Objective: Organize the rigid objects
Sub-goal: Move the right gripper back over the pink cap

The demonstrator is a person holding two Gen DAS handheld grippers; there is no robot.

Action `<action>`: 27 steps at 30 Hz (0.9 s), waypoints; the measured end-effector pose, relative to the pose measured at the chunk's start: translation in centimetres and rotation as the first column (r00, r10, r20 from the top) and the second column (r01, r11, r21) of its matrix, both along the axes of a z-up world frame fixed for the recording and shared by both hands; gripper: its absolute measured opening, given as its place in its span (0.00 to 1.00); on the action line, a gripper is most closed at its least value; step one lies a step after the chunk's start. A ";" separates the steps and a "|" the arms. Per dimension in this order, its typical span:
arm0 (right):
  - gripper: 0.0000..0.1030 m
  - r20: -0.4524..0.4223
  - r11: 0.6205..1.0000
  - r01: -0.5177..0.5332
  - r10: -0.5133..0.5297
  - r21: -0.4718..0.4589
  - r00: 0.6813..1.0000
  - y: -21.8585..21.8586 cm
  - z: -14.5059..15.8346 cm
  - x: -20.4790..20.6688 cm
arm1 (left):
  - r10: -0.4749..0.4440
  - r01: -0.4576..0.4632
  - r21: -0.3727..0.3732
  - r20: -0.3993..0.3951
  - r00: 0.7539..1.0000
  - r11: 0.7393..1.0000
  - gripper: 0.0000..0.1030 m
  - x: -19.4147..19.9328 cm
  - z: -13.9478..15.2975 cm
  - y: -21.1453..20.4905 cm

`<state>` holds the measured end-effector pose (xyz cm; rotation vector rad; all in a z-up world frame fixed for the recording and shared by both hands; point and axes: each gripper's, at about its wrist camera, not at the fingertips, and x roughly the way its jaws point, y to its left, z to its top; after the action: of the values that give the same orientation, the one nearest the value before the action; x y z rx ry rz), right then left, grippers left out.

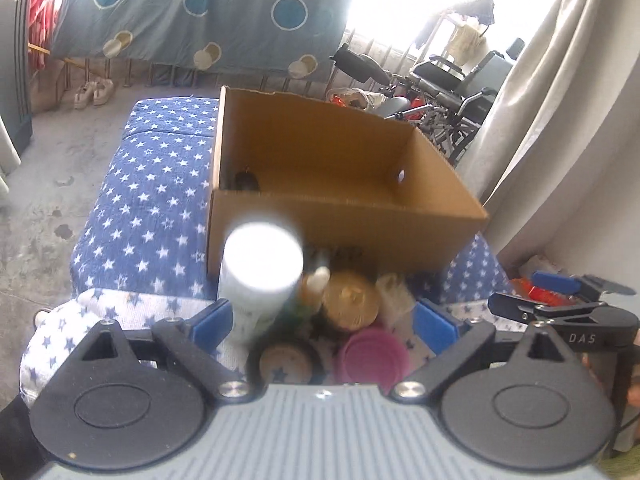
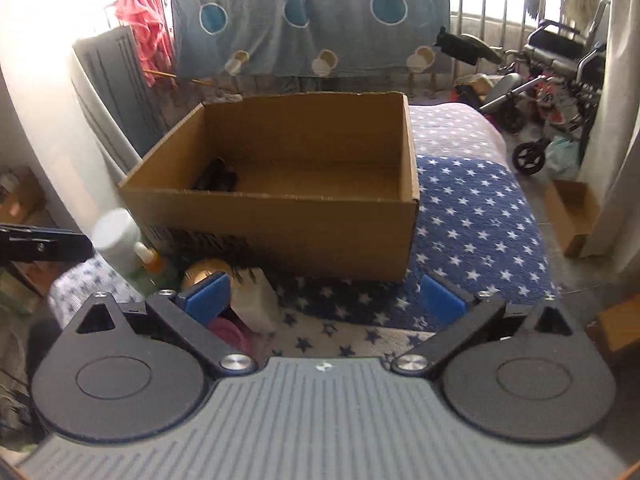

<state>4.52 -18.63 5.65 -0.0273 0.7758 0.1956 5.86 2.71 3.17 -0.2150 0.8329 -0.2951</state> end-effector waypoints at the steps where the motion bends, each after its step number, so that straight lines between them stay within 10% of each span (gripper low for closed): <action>1: 0.99 0.006 0.999 0.006 -0.006 -0.035 1.000 1.0 -1.2 -0.3 | 0.009 -0.009 0.010 0.008 1.000 1.000 0.94 -0.4 -0.5 -0.1; 11: 0.99 0.085 0.996 -0.064 0.069 -0.055 0.994 3.6 -4.4 -3.5 | -0.071 0.072 -0.058 0.022 0.997 0.996 1.00 -3.6 -2.7 -2.4; 22: 0.97 0.019 0.977 -0.098 0.096 0.190 0.995 2.6 -6.4 -3.0 | -0.260 0.234 0.254 0.071 0.963 0.938 0.98 -4.8 -5.3 -8.4; 27: 0.73 -0.037 0.958 -0.128 0.142 0.257 0.989 3.7 -8.4 -1.6 | -0.292 0.254 0.334 0.071 0.954 0.908 0.91 -4.9 -6.2 -10.1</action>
<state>2.93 -14.95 -2.74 0.1691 0.7999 0.4262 0.97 -7.39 -3.05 0.2274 0.7796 -0.4258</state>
